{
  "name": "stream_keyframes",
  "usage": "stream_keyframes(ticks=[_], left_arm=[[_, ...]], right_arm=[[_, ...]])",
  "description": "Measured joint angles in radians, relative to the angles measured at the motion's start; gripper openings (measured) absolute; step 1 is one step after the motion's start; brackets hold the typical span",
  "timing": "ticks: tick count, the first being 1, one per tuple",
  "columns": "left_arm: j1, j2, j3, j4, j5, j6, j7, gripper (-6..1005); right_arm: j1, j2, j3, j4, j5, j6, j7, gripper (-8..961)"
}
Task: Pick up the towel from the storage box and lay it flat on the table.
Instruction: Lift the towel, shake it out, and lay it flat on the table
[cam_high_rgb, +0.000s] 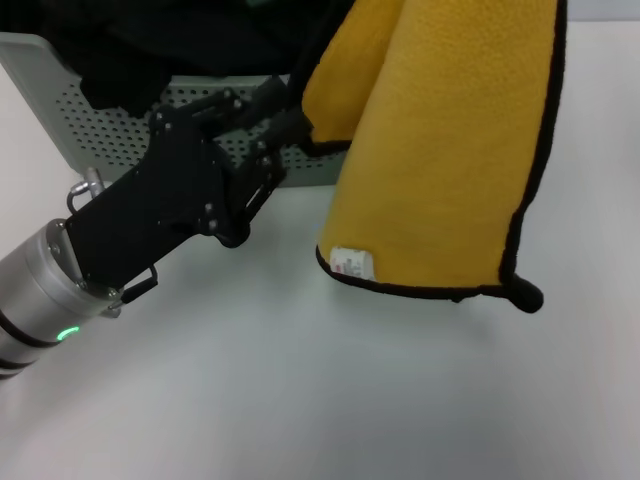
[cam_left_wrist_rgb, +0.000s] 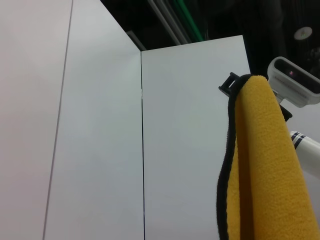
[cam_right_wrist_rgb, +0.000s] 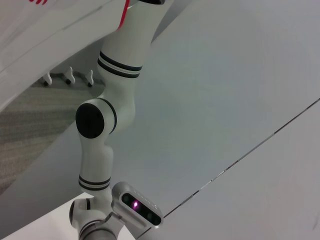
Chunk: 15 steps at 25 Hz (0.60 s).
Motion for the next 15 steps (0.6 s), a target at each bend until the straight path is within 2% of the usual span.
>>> stream_keyframes(ticks=[4, 11, 15], left_arm=[[0.001, 0.001, 0.000, -0.005, 0.004, 0.000, -0.002, 204], [0.005, 0.002, 0.002, -0.010, 0.004, 0.000, 0.001, 83], [0.033, 0.003, 0.001, -0.003, -0.036, 0.008, -0.001, 28]], right_arm=[[-0.004, 0.004, 0.002, -0.004, 0.000, 0.000, -0.006, 11], [-0.002, 0.015, 0.012, -0.008, 0.004, 0.000, -0.006, 11], [-0.012, 0.020, 0.015, -0.009, 0.015, 0.000, -0.009, 11]])
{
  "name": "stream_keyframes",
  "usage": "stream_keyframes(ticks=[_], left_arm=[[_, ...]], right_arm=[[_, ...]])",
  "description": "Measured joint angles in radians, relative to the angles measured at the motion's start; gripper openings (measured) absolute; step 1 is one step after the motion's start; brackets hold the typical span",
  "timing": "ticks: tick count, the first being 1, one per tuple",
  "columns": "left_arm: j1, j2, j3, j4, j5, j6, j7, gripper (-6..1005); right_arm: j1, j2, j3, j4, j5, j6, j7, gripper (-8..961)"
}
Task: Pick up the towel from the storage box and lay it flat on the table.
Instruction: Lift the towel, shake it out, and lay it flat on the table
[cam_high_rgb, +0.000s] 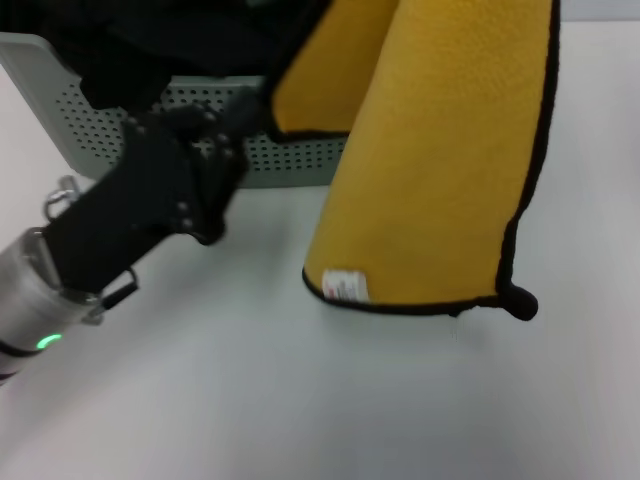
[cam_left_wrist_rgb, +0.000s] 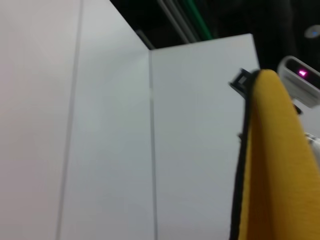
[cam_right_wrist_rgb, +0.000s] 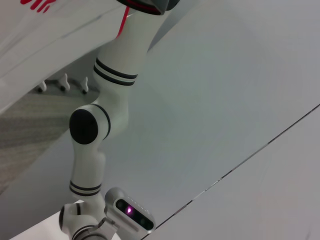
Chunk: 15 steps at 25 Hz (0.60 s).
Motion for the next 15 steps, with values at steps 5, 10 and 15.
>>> stream_keyframes(ticks=[5, 10, 15], left_arm=[[0.052, 0.019, -0.001, 0.003, -0.124, 0.070, -0.020, 16], [0.078, 0.046, -0.001, 0.005, -0.178, 0.134, -0.047, 6], [0.101, 0.050, 0.001, 0.062, -0.178, 0.148, -0.077, 1]], right_arm=[[-0.057, 0.034, 0.012, -0.010, -0.009, 0.000, -0.019, 11], [-0.103, 0.050, 0.013, -0.008, 0.007, 0.000, -0.040, 11], [-0.138, 0.083, 0.014, -0.004, 0.007, -0.001, -0.042, 12]])
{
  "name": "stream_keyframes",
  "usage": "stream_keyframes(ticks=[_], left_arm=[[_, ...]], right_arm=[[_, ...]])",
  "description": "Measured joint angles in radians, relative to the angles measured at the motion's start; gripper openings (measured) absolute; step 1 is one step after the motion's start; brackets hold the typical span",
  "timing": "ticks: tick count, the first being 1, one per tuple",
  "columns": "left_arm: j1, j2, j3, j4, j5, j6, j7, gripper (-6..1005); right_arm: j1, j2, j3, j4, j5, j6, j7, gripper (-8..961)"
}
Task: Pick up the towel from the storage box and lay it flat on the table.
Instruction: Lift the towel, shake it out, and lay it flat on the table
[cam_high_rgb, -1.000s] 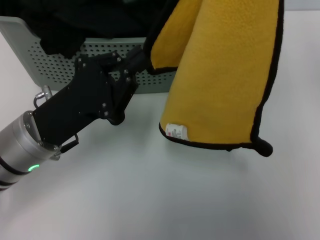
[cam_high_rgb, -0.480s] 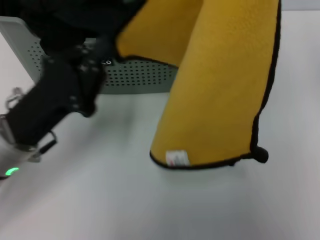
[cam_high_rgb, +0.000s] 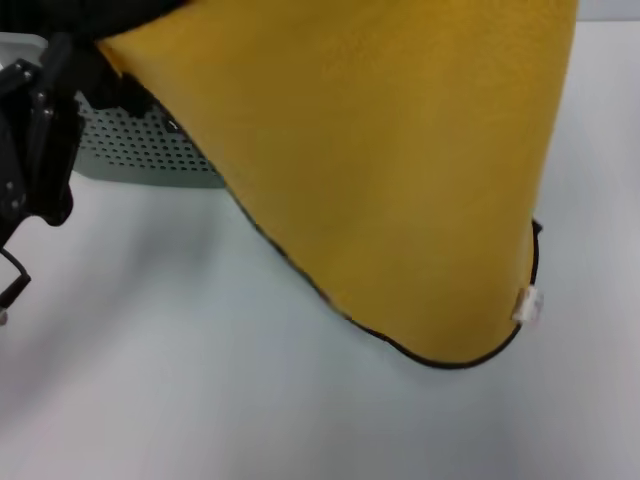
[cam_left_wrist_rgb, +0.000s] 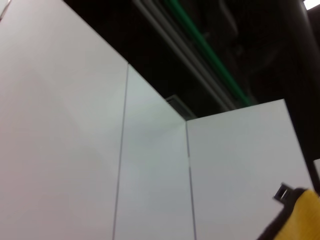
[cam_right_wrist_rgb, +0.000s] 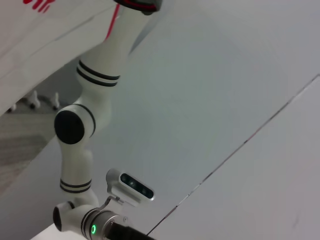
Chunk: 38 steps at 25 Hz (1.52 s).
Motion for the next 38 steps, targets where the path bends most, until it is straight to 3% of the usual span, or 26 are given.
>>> stream_keyframes(ticks=[8, 12, 15, 17, 20, 21, 23, 25, 29, 38], left_arm=[[0.004, 0.043, 0.005, 0.156, 0.089, 0.001, -0.174, 1], [-0.010, 0.064, 0.004, 0.200, 0.147, 0.001, -0.224, 2], [0.005, 0.066, 0.002, 0.256, 0.158, 0.002, -0.257, 3], [0.017, 0.056, -0.004, 0.276, 0.154, 0.002, -0.257, 6], [0.013, 0.023, -0.021, 0.219, 0.155, 0.001, -0.222, 11], [0.011, 0.011, -0.023, 0.197, 0.156, 0.001, -0.210, 12], [0.004, -0.032, -0.020, 0.136, 0.157, 0.001, -0.144, 15], [0.002, -0.056, 0.008, 0.118, 0.168, 0.001, -0.089, 18], [-0.015, -0.062, 0.115, 0.096, 0.144, 0.001, -0.025, 24], [-0.042, -0.069, 0.137, 0.017, 0.093, -0.002, 0.017, 36]], right_arm=[[-0.057, 0.096, 0.019, 0.067, -0.019, -0.007, 0.001, 12], [-0.081, 0.142, 0.083, 0.085, -0.034, -0.015, 0.023, 12], [-0.093, 0.167, 0.118, 0.118, -0.057, -0.027, 0.034, 12], [-0.096, 0.183, 0.140, 0.140, -0.059, -0.037, 0.031, 12], [-0.073, 0.182, 0.185, 0.121, -0.059, -0.042, 0.064, 12], [-0.060, 0.173, 0.188, 0.114, -0.059, -0.044, 0.078, 12], [-0.022, 0.147, 0.191, 0.106, -0.058, -0.052, 0.112, 12], [0.007, 0.135, 0.193, 0.106, -0.058, -0.054, 0.124, 12], [0.068, 0.113, 0.193, 0.106, -0.062, -0.059, 0.145, 12], [0.135, 0.090, 0.194, 0.096, -0.069, -0.063, 0.161, 13]])
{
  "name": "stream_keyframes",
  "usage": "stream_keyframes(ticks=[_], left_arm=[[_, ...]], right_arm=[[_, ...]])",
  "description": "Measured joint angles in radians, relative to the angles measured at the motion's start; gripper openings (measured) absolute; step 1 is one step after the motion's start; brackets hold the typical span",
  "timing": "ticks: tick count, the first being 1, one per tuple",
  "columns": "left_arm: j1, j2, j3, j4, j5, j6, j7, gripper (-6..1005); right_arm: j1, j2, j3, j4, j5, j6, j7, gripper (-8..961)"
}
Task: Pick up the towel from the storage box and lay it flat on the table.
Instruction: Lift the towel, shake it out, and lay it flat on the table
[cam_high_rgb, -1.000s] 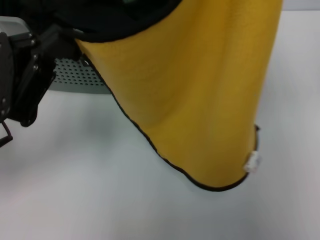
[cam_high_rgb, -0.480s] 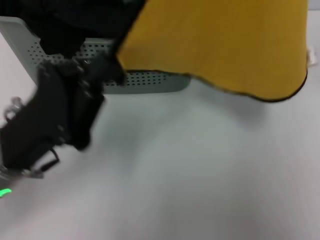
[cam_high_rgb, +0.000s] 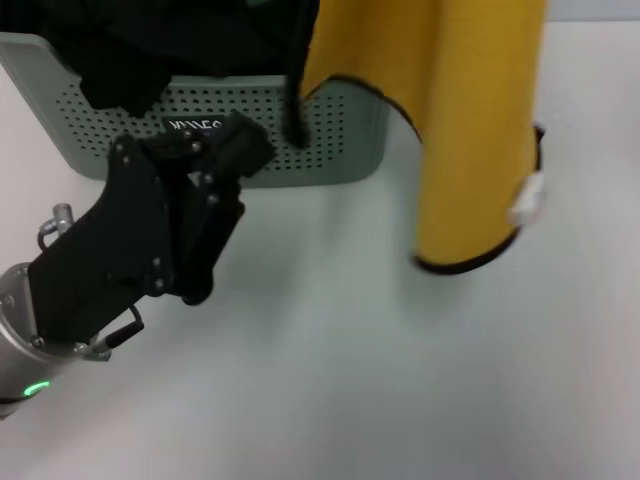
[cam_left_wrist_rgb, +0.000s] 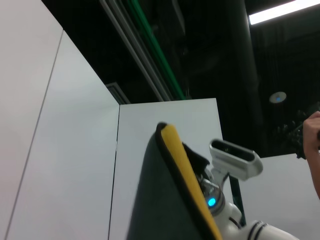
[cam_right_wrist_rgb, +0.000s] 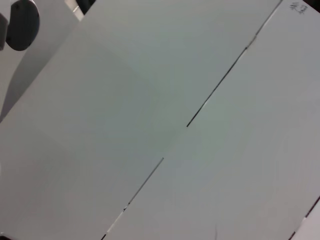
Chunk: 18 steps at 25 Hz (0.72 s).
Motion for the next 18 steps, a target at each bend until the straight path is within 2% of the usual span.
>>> stream_keyframes(ticks=[11, 17, 18], left_arm=[[-0.039, -0.001, 0.028, -0.039, -0.043, -0.032, 0.070, 59], [-0.048, -0.001, 0.031, -0.070, -0.076, -0.038, 0.085, 127], [-0.048, -0.001, 0.031, -0.072, -0.079, -0.039, 0.085, 164]], right_arm=[[0.041, -0.020, -0.014, -0.002, -0.001, 0.009, 0.006, 13], [0.055, -0.020, -0.009, -0.009, -0.019, 0.001, 0.006, 13], [0.056, -0.017, -0.007, -0.009, -0.028, -0.008, 0.006, 13]])
